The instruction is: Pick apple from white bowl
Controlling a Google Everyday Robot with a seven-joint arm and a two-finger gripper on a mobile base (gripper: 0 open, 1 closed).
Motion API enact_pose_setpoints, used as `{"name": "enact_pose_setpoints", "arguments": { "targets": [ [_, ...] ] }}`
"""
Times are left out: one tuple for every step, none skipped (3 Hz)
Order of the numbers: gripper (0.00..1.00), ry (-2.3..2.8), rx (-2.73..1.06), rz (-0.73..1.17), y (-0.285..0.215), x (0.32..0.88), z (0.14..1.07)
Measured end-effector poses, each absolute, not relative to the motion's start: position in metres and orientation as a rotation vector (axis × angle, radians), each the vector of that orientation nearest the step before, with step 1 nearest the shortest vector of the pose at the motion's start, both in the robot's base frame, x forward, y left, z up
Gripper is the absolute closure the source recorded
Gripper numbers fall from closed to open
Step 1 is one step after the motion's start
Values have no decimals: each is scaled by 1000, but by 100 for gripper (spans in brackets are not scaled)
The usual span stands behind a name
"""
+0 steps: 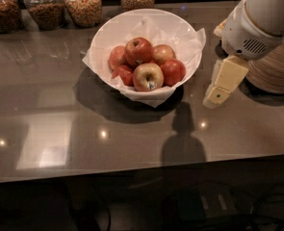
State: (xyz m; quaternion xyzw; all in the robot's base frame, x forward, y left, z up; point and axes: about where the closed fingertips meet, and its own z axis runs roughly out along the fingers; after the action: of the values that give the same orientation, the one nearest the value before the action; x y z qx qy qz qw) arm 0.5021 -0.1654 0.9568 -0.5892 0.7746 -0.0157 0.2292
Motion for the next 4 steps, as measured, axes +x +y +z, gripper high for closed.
{"name": "enact_pose_setpoints", "arguments": {
  "targets": [
    [0, 2090, -1603, -64, -146, 513, 968],
    [0, 2075, -1573, -73, -133, 526, 974],
    [0, 2063, -1548, -63, -112, 544, 981],
    [0, 2034, -1523, -11, -96, 564, 980]
  ]
}}
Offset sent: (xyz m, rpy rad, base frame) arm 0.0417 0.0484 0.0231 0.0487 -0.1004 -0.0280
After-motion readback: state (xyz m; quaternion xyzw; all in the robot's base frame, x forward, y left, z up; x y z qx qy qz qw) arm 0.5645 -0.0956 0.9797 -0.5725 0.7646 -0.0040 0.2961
